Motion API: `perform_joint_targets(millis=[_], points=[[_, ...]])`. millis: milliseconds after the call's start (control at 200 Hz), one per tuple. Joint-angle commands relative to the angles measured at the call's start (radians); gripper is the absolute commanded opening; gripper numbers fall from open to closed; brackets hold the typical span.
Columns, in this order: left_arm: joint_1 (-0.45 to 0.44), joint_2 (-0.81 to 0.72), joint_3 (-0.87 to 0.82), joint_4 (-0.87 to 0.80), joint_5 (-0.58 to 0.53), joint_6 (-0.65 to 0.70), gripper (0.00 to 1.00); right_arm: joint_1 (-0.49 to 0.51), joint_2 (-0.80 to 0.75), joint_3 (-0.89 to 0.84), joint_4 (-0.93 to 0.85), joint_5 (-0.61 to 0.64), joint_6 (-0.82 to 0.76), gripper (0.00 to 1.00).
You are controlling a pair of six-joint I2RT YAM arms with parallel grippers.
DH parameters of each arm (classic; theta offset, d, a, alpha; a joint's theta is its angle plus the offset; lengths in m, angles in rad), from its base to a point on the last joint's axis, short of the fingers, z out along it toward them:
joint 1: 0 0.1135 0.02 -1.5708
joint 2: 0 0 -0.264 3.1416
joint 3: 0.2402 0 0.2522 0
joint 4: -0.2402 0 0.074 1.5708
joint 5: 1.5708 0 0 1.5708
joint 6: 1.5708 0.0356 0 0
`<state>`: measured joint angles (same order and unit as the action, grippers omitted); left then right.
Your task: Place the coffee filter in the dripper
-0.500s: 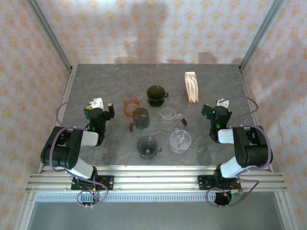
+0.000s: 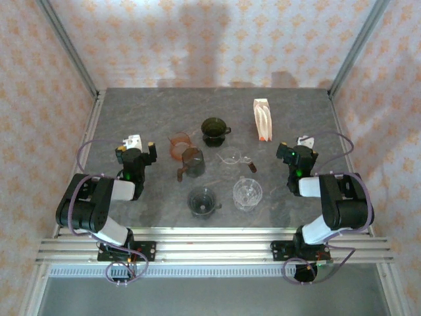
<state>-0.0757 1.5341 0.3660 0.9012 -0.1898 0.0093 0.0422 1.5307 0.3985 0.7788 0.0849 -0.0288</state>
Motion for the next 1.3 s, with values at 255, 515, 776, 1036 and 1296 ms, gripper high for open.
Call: perform_joint_targets(millis=[255, 515, 776, 1036, 1296], points=[[0.004, 0.000, 0.019, -0.008, 0.004, 0.018, 1.00, -0.005, -0.008, 0.019, 0.004, -0.001, -0.015, 0.99], [0.003, 0.000, 0.018, -0.007, 0.003, 0.018, 1.00, -0.005, -0.008, 0.018, 0.004, -0.002, -0.015, 0.99], [0.016, -0.001, 0.024, -0.021, 0.033, 0.012, 1.00, -0.007, -0.006, 0.022, 0.000, -0.005, -0.011, 1.00], [0.017, -0.042, 0.025, -0.054, 0.020, 0.004, 1.00, -0.016, -0.070, 0.058, -0.110, -0.017, -0.006, 0.99], [0.018, -0.352, 0.080, -0.341, -0.120, -0.096, 1.00, 0.018, -0.229, 0.234, -0.526, 0.125, 0.101, 0.99]])
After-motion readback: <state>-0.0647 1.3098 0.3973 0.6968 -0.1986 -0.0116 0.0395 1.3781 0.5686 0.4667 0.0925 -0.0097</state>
